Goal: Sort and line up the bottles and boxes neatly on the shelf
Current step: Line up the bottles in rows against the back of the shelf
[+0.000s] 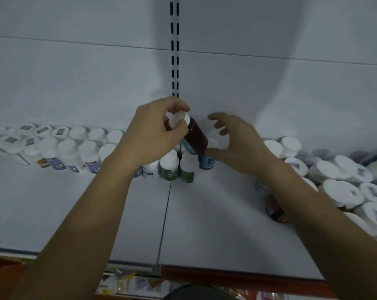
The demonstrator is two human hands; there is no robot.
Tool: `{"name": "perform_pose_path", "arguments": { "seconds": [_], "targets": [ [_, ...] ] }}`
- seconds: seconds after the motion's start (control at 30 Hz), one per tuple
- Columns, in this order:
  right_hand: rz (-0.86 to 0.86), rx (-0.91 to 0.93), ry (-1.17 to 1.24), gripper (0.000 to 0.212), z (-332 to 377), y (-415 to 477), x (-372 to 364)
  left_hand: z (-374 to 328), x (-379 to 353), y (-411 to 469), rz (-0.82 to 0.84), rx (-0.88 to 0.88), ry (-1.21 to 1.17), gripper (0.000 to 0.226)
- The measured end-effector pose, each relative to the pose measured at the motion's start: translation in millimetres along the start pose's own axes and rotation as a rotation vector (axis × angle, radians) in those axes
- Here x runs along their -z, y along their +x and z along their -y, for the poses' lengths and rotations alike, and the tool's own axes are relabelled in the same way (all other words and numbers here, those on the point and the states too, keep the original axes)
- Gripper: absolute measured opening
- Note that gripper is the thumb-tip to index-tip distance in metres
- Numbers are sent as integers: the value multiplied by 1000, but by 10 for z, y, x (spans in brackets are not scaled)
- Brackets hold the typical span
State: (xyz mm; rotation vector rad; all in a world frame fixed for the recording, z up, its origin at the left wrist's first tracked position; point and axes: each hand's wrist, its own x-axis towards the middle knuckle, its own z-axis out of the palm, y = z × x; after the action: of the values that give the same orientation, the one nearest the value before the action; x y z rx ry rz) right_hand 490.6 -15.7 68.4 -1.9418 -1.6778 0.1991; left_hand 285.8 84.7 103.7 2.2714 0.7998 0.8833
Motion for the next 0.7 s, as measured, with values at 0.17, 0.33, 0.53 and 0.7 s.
{"name": "perform_pose_path", "arguments": {
  "seconds": [0.17, 0.33, 0.53, 0.7],
  "targets": [
    [-15, -20, 226, 79, 62, -313, -166, -62, -201, 96, 100, -71, -15, 21],
    [-181, -30, 386, 53, -10, -510, -327, -15, -341, 61, 272, -61, -47, 30],
    [-258, -239, 302, 57, -256, -717, -769, 240, -268, -13, 156, -71, 184, 24],
    [-227, -365, 309, 62, -282, -639, -996, 337, -413, -105, 354, -56, 345, 42]
  ]
}}
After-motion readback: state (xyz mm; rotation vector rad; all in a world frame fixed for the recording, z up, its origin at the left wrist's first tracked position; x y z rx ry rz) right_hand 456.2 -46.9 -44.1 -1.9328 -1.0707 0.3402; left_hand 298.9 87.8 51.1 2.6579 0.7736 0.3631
